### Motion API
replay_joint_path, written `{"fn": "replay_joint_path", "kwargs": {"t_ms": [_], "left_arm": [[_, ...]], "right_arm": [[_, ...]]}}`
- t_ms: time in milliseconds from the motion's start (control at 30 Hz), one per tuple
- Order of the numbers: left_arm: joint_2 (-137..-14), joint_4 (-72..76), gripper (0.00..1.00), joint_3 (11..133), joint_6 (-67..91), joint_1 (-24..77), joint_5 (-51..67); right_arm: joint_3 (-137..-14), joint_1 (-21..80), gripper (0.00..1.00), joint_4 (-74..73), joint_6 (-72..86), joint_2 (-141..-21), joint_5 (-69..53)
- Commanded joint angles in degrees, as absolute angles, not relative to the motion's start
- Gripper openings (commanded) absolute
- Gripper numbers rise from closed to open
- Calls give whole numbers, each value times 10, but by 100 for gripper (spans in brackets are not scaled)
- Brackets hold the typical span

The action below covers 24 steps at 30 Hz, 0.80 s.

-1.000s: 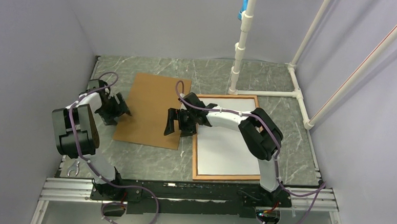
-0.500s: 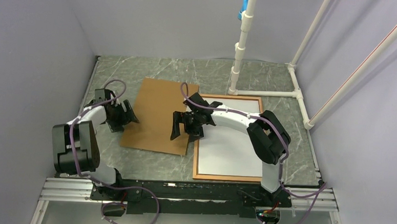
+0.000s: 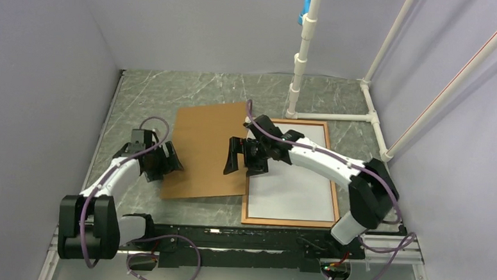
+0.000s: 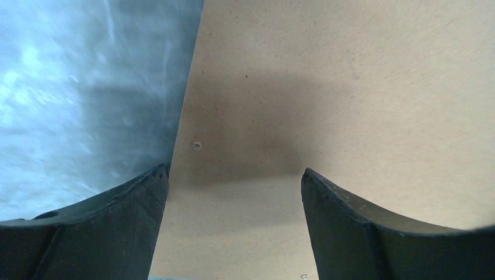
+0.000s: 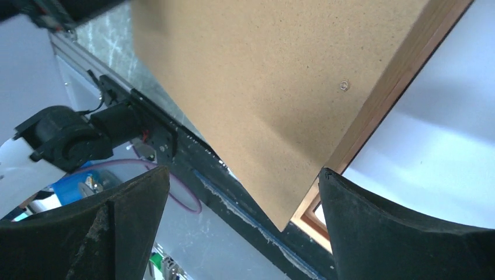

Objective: Put the photo into the frame

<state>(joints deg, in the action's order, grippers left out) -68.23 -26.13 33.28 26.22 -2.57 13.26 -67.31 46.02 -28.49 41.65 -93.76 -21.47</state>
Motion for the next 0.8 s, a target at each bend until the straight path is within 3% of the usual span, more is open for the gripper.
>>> {"fn": "replay_joint_path", "kwargs": {"t_ms": [0, 233, 400, 600, 767], "left_arm": [[-632, -279, 84, 291, 345, 38, 232], [-544, -280, 85, 222, 396, 111, 203], [-488, -332, 98, 243, 414, 117, 141], [-516, -385, 99, 341, 396, 118, 111], [-541, -367, 99, 393, 401, 118, 137]], "right_arm": [[-635, 479, 99, -157, 455, -856, -264], [-519, 485, 100, -237, 443, -725, -182], [-461, 468, 100, -290, 419, -688, -107], [-444, 427, 100, -289, 395, -684, -108], [-418, 357, 99, -230, 382, -695, -189]]}}
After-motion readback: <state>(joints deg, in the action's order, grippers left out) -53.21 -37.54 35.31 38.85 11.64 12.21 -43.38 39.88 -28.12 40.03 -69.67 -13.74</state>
